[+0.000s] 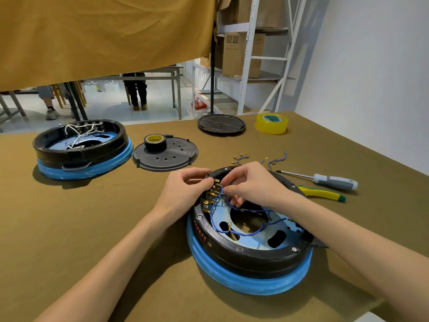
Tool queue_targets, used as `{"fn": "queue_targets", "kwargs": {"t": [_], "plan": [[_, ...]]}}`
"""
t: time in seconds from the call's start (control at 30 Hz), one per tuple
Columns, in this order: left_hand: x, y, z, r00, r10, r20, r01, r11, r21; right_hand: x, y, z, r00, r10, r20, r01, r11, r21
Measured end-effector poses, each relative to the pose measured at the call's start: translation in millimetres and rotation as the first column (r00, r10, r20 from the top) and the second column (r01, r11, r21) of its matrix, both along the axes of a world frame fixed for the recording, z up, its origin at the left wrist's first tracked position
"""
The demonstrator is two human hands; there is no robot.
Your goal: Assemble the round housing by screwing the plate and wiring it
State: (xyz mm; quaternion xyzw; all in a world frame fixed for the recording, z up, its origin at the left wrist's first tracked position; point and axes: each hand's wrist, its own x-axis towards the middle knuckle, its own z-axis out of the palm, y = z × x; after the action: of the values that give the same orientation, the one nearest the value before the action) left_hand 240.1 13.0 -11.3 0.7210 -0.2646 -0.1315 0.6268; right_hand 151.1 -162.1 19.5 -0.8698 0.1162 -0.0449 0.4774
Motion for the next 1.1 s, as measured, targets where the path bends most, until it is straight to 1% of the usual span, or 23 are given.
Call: {"fn": "queue_targets", "kwargs": {"t": [0.07, 0.17, 0.3, 0.37, 0.43, 0.53, 0.57, 0.63, 0.7, 0.8, 0.87, 0.97, 1.1], "plan": [[0.3, 0.6, 2.4, 0.989, 0.098, 0.114, -0.104, 0.993, 0.051, -1.0, -0.9, 0.6, 1.0, -0.002, -0.003, 0.002, 1.0, -0.003], [-2.1, 0.4, 5.2, 0.969, 0.155, 0.195, -0.17, 0.983, 0.066, -2.6, -0.7, 1.8, 1.0, -0.001, -0.005, 0.001, 1.0, -0.019], [-6.8, 0.4, 6.3, 0.972, 0.143, 0.185, -0.16, 0.984, 0.083, -3.2, 0.2, 2.3, 1.0, 0.002, -0.009, -0.002, 1.0, -0.008], [-9.1, 1.4, 7.7, 0.975, 0.135, 0.179, -0.152, 0.985, 0.087, -5.2, 0.9, 2.4, 1.0, 0.01, -0.003, -0.01, 1.0, -0.027], [-10.2, 3.1, 11.0, 0.974, 0.123, 0.188, -0.147, 0.982, 0.119, -8.3, 2.1, 1.3, 0.999, 0.018, 0.039, -0.014, 0.996, -0.092], [-11.6, 5.4, 15.3, 0.95, 0.162, 0.267, -0.212, 0.962, 0.172, -9.6, 3.2, -1.6, 0.985, 0.057, 0.162, -0.01, 0.96, -0.281], [-12.8, 5.4, 16.1, 0.941, 0.182, 0.286, -0.235, 0.958, 0.164, -9.3, 3.2, -2.4, 0.98, 0.074, 0.183, -0.007, 0.94, -0.342], [-15.2, 4.5, 18.2, 0.932, 0.192, 0.306, -0.25, 0.954, 0.164, -8.4, 3.1, -3.0, 0.977, 0.109, 0.183, -0.024, 0.91, -0.413], [-14.9, 6.2, 22.4, 0.938, 0.145, 0.316, -0.224, 0.947, 0.232, -7.4, 4.2, -3.1, 0.972, 0.138, 0.19, -0.043, 0.901, -0.432], [-10.6, 11.7, 32.0, 0.966, 0.013, 0.256, -0.102, 0.936, 0.338, -6.2, 4.3, -3.6, 0.97, 0.149, 0.19, -0.056, 0.903, -0.425], [-10.1, 13.9, 34.8, 0.959, -0.063, 0.276, -0.053, 0.918, 0.394, -5.7, 1.9, -3.5, 0.977, 0.137, 0.163, -0.063, 0.916, -0.396], [-12.3, 14.0, 35.5, 0.931, -0.104, 0.349, -0.07, 0.89, 0.451, -5.2, 0.7, -3.8, 0.977, 0.14, 0.158, -0.068, 0.918, -0.391], [-14.3, 13.9, 32.8, 0.921, -0.097, 0.377, -0.083, 0.897, 0.433, -4.1, 4.3, -4.0, 0.973, 0.156, 0.171, -0.064, 0.892, -0.448]]}}
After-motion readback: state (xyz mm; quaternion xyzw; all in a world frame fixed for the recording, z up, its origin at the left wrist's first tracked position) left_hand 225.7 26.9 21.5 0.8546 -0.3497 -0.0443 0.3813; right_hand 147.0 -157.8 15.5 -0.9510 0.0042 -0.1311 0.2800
